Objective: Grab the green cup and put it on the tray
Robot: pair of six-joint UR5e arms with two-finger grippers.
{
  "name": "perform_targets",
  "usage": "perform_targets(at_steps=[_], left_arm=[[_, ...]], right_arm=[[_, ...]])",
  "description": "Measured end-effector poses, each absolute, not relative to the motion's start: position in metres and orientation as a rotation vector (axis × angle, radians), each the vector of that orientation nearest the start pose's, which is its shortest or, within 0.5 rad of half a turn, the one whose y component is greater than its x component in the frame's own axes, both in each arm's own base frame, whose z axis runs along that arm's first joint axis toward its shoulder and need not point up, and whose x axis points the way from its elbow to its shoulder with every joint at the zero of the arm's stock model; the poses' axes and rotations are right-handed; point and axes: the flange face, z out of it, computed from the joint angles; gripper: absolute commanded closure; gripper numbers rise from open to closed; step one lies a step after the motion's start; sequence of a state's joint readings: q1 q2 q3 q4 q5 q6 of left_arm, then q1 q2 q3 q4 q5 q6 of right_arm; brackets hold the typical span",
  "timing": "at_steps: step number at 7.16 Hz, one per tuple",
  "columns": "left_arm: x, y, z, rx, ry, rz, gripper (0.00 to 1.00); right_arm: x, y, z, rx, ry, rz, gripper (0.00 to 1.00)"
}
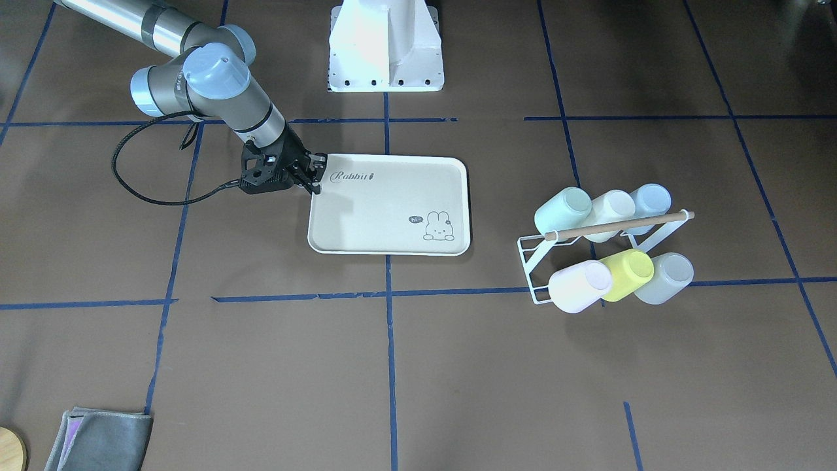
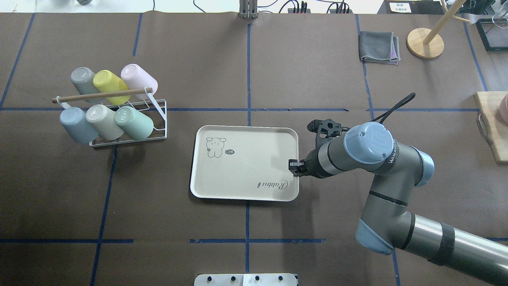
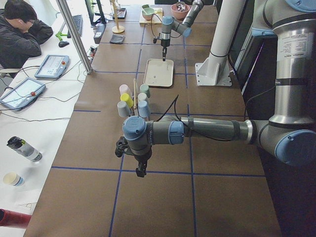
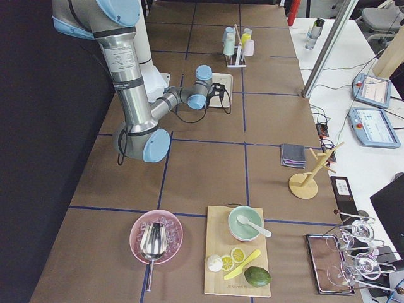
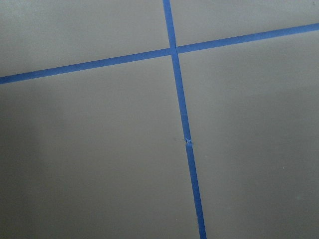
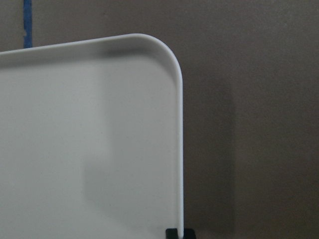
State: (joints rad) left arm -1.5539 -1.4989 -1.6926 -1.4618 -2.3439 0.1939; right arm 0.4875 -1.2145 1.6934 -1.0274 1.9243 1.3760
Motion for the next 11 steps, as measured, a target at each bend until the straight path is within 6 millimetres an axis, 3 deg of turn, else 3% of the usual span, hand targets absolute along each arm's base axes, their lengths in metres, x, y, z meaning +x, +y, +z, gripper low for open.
perform_targets(at_steps=[1, 2, 3, 4, 6, 8, 10, 11], left_arm=[[-0.056, -0.458, 0.644, 0.012, 0.776, 0.177, 0.0], [-0.056, -0.458, 0.644, 0.012, 0.776, 0.178, 0.0], [-0.056, -0.457, 0.644, 0.012, 0.776, 0.178, 0.0], [-0.056, -0.457, 0.644, 0.012, 0.776, 0.178, 0.0], [-0.056, -0.457, 0.644, 0.012, 0.776, 0.177, 0.0], [-0.056, -0.457, 0.644, 0.012, 0.776, 0.177, 0.0], [-0.056, -0.458, 0.644, 0.013, 0.776, 0.179, 0.0], [-0.056, -0.458, 0.644, 0.013, 0.776, 0.18, 0.0]], right_arm=[[-0.507, -0.381, 0.347, 0.033, -1.055, 0.086, 0.98], [-0.507, -0.381, 0.349, 0.032, -1.052, 0.086, 0.81], [-0.507, -0.381, 0.35, 0.032, -1.052, 0.086, 0.22], [-0.507, -0.381, 0.349, 0.031, -1.052, 0.085, 0.0], [-0.505, -0.382, 0.346, 0.04, -1.056, 0.093, 0.0], [-0.491, -0.396, 0.344, 0.037, -1.055, 0.109, 0.0], [-0.455, -0.427, 0.345, 0.034, -0.988, 0.081, 0.0], [-0.423, -0.443, 0.345, 0.054, -0.933, 0.015, 0.0]])
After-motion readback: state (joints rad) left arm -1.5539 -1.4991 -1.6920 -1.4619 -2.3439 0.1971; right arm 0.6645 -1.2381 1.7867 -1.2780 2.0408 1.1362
